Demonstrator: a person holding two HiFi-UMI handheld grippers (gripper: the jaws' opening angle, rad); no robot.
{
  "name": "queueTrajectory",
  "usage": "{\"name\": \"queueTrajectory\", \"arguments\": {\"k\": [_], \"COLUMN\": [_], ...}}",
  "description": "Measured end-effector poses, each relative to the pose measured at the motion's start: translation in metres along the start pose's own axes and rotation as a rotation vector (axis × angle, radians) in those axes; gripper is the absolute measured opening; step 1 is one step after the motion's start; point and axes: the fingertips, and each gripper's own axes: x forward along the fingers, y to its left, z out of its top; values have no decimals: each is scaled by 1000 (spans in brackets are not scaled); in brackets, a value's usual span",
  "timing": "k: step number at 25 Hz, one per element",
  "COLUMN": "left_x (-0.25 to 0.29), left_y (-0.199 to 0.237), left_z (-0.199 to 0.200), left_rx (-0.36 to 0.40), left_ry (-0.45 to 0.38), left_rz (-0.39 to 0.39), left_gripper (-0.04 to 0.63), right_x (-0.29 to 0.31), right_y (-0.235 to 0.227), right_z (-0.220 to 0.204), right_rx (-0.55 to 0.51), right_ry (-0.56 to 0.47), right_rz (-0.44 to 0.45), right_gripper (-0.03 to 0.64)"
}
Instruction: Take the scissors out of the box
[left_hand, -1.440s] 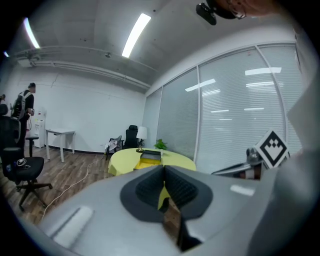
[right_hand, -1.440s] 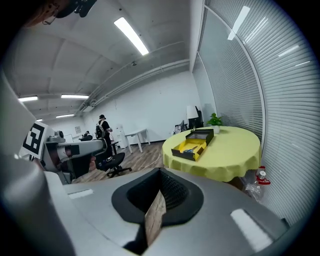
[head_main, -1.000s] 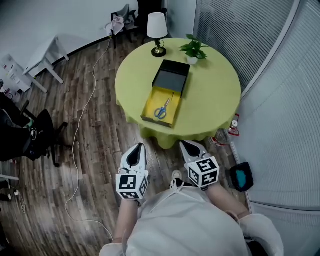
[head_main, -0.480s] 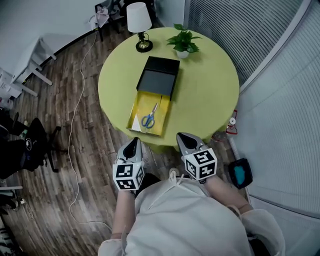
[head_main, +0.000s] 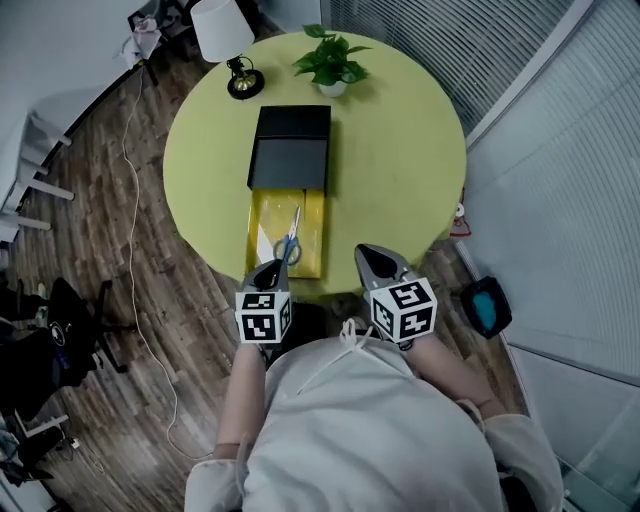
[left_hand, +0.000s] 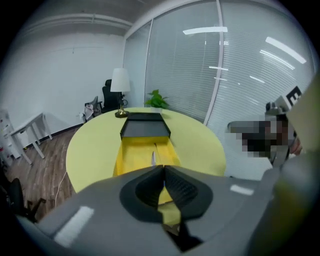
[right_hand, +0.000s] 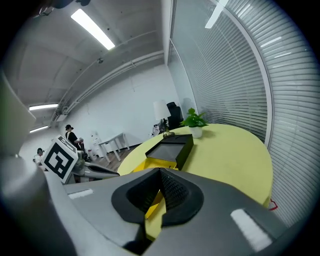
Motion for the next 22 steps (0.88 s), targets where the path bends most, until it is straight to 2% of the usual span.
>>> {"name": "queueTrajectory", "arguments": {"k": [3,6,10,12,14,17,22], "left_x": [25,52,81,95,106,114,119], "left_y": [15,18,22,25,33,42,37], "left_z": [-10,-16,-19,-29,-45,-57,-62], "left_rx": [2,36,75,75,44,15,87], "left_ry": [89,180,282,368,468,554,620], "left_rz": [-36,-97,-149,-176,-175,-157,-177], "left_gripper": [16,82,108,128,146,135,143], "right_x": [14,27,41,47,52,57,61], "right_y": [-1,-6,-3,-3,-1,2,-4], "right_z": [-1,-6,-21,-29,-36,-41,-39], "right_rx": [29,69,94,113,131,145,163], "right_ry": [17,39,86,108,126,135,128], "right_rz": [-44,-94,-122,-134,-139,-144,-166], "right_gripper": [-2,-2,-2,-2,-2,-2,-2]}}
